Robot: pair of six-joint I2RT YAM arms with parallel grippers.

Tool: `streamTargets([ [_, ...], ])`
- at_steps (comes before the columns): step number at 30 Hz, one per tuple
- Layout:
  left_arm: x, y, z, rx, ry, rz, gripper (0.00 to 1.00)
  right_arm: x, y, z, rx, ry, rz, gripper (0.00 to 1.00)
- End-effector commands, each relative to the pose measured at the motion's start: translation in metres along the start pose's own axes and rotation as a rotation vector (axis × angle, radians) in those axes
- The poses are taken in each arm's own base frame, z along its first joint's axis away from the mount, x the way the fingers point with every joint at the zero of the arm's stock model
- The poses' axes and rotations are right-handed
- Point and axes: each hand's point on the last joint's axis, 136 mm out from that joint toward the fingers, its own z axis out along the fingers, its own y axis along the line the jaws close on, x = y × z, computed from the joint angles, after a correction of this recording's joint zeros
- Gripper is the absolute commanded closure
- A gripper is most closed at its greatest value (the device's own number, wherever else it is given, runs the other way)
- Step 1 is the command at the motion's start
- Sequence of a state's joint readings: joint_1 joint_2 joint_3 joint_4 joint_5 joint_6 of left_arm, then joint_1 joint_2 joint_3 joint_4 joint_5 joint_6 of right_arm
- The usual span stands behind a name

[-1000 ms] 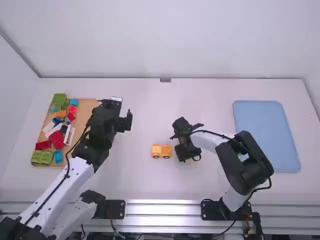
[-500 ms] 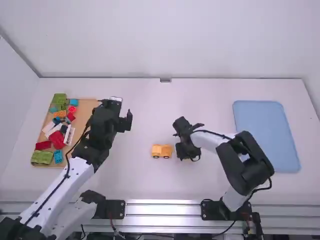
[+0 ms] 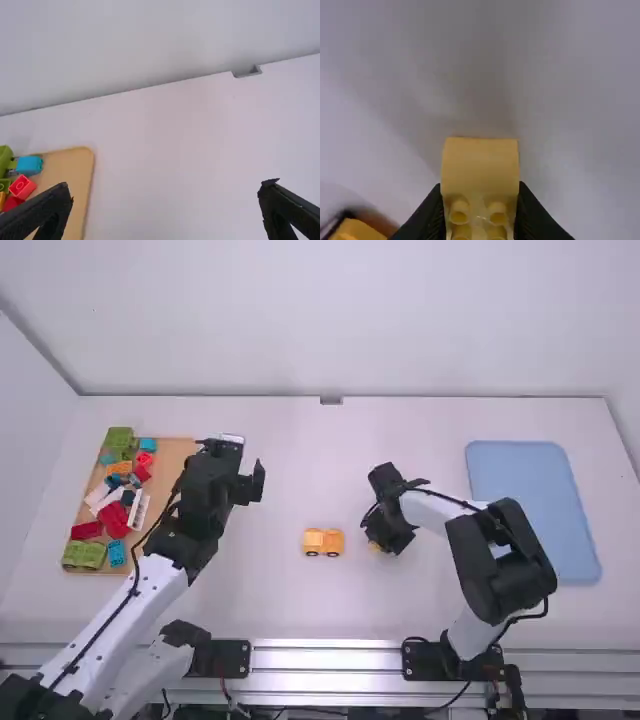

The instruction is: Assemble lego blocks to make yellow taxi

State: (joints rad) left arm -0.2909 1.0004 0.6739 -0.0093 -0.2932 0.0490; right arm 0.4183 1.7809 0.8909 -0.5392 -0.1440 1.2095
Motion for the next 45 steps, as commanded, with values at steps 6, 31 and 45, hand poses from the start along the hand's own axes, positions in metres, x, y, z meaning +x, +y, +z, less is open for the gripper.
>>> streamTargets([
  [6, 0.005, 0.000, 0.002, -0.009, 0.013, 0.011, 0.01, 0.006, -0.014, 0.004, 0.061, 0.021, 0.701, 1.00],
  [31, 0.006, 0.000, 0.002, -0.008, 0.014, 0.012, 0.01, -0.004, -0.007, -0.018, 0.052, -0.045, 0.770, 0.03],
  [45, 0.006, -0.009, 0.002, 0.045, 0.013, 0.016, 0.01, -0.038, 0.039, -0.122, -0.046, -0.200, -0.030, 0.02],
])
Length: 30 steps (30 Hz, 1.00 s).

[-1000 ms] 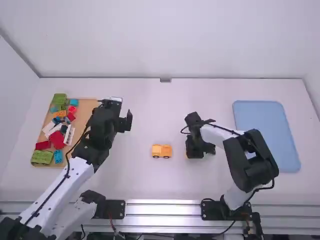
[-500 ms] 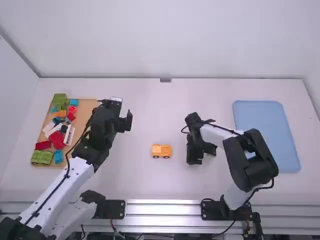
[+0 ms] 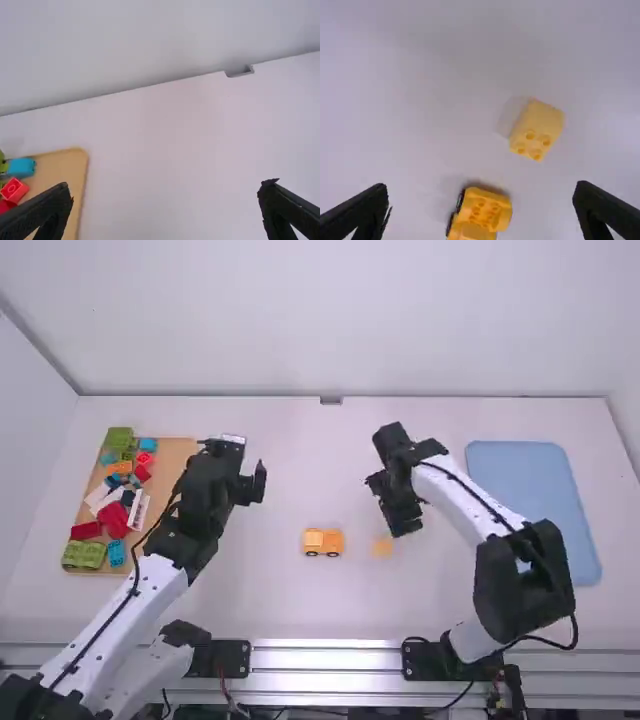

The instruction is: Assemble lego blocks to make yellow taxi

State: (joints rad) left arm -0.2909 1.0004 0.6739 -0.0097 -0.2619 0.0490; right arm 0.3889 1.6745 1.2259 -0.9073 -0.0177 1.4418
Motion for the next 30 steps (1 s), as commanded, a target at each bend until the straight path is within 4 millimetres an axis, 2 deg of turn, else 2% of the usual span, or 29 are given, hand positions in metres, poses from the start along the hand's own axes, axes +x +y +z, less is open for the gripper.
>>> streamTargets([
  [1, 0.006, -0.004, 0.002, 0.013, 0.014, 0.016, 0.01, -0.016, 0.014, -0.020, -0.036, -0.073, -0.450, 0.02],
  [2, 0.006, -0.004, 0.002, 0.013, 0.014, 0.016, 0.01, -0.017, 0.015, -0.021, -0.037, -0.075, -0.472, 0.02],
  [3, 0.006, -0.004, 0.002, 0.013, 0.014, 0.016, 0.01, -0.021, 0.019, -0.024, -0.042, -0.098, -0.641, 0.06],
  [4, 0.006, -0.004, 0.002, 0.014, 0.014, 0.016, 0.01, -0.024, 0.023, -0.025, -0.045, -0.121, -0.792, 0.05],
  [5, 0.006, -0.004, 0.002, 0.013, 0.014, 0.016, 0.01, -0.026, 0.025, -0.025, -0.042, -0.133, -0.860, 0.02],
  [9, 0.006, -0.004, 0.002, 0.013, 0.014, 0.016, 0.01, -0.044, 0.028, -0.023, 0.035, -0.249, -1.202, 0.02],
  [11, 0.006, -0.003, 0.002, 0.013, 0.014, 0.016, 0.01, -0.052, 0.026, -0.023, 0.083, -0.275, -1.319, 0.02],
  [13, 0.006, -0.004, 0.002, 0.013, 0.014, 0.015, 0.01, -0.060, 0.032, -0.025, 0.095, -0.316, -1.408, 0.02],
  [15, 0.006, -0.003, 0.002, 0.013, 0.014, 0.015, 0.01, -0.059, 0.038, -0.026, 0.080, -0.333, -1.451, 0.02],
  [19, 0.006, -0.004, 0.002, 0.014, 0.013, 0.014, 0.01, -0.037, 0.050, -0.020, -0.028, -0.283, -1.752, 0.02],
  [20, 0.009, -0.004, 0.002, 0.015, 0.028, 0.019, 0.01, -0.018, 0.051, -0.017, -0.117, -0.232, -1.945, 0.02],
  [22, 0.013, -0.005, 0.002, 0.025, 0.041, 0.047, 0.01, 0.001, 0.051, -0.013, -0.220, -0.196, -2.110, 0.02],
  [24, 0.016, -0.021, 0.000, 0.116, 0.044, 0.147, 0.01, 0.023, 0.051, -0.013, -0.374, -0.160, -2.256, 0.02],
  [26, 0.016, -0.033, -0.001, 0.190, 0.033, 0.200, 0.01, 0.033, 0.046, -0.013, -0.464, -0.129, -2.320, 0.02],
  [27, 0.017, -0.053, -0.005, 0.315, 0.010, 0.279, 0.01, 0.045, 0.037, -0.015, -0.620, -0.088, -2.396, 0.02],
  [30, 0.021, -0.079, -0.012, 0.474, -0.022, 0.383, 0.01, 0.056, 0.020, -0.018, -0.824, -0.048, -2.472, 0.02],
])
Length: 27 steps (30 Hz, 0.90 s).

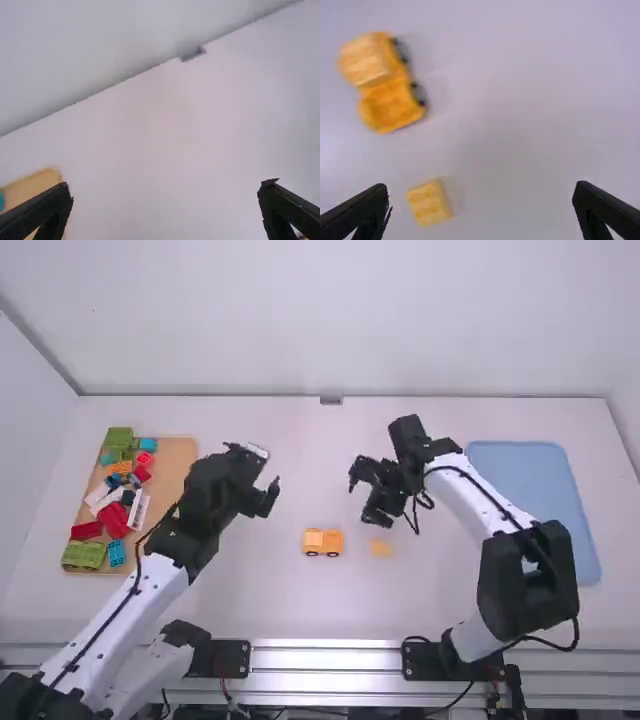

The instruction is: Assemble lego blocks to make yellow taxi

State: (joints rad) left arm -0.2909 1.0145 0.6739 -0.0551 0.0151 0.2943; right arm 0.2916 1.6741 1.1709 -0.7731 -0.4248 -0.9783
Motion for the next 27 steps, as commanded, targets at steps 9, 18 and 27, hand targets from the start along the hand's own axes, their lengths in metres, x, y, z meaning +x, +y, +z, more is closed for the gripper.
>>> streamTargets([
  [9, 0.022, -0.109, 0.007, 0.629, -0.127, 0.394, 0.01, 0.021, 0.024, 0.002, -0.095, -0.437, -0.216, 0.02],
  [18, 0.032, -0.124, 0.026, 0.725, -0.154, 0.384, 0.01, 0.056, 0.034, 0.031, -0.039, -0.464, -0.191, 0.00],
  [27, 0.027, -0.122, 0.031, 0.714, -0.173, 0.375, 0.01, 0.076, 0.048, 0.047, 0.017, -0.516, -0.193, 0.05],
])
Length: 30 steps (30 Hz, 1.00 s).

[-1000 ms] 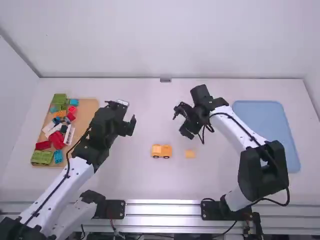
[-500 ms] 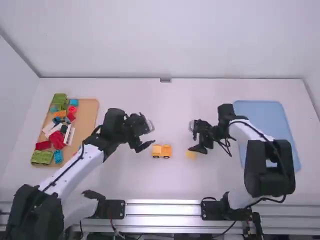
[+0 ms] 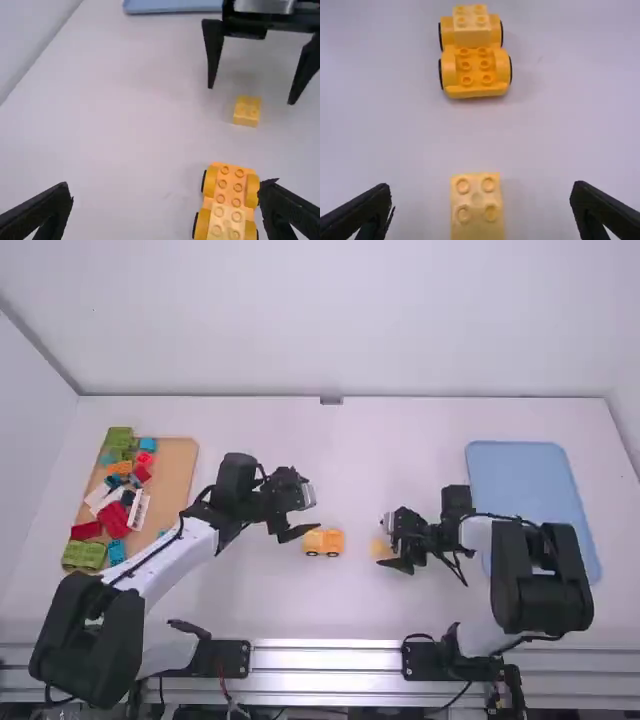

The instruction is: Assemble lego blocks to make yellow taxi

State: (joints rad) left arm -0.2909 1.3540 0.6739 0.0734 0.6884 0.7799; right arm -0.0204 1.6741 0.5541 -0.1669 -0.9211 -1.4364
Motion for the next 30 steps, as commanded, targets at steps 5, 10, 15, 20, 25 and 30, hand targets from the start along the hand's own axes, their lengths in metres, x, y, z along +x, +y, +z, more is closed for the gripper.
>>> streamTargets([
  [5, 0.002, -0.007, 0.001, 0.030, -0.012, -0.018, 0.01, 0.005, 0.009, 0.001, 0.033, -0.097, 0.014, 0.02],
  [10, -0.004, -0.013, 0.001, 0.059, -0.038, -0.014, 0.01, 0.015, -0.001, 0.008, 0.018, -0.107, 0.048, 0.02],
  [15, -0.006, -0.015, 0.001, 0.072, -0.049, -0.016, 0.01, 0.018, -0.007, 0.012, -0.049, -0.136, 0.048, 0.11],
  [20, -0.005, -0.015, 0.001, 0.074, -0.047, -0.018, 0.01, 0.028, -0.004, 0.015, -0.083, -0.150, 0.027, 0.25],
  [25, -0.009, -0.012, 0.001, 0.062, -0.058, -0.045, 0.01, 0.037, -0.002, 0.022, -0.106, -0.151, 0.064, 0.39],
  [30, -0.009, -0.012, 0.001, 0.063, -0.059, -0.046, 0.01, 0.037, -0.001, 0.022, -0.104, -0.152, 0.063, 0.62],
])
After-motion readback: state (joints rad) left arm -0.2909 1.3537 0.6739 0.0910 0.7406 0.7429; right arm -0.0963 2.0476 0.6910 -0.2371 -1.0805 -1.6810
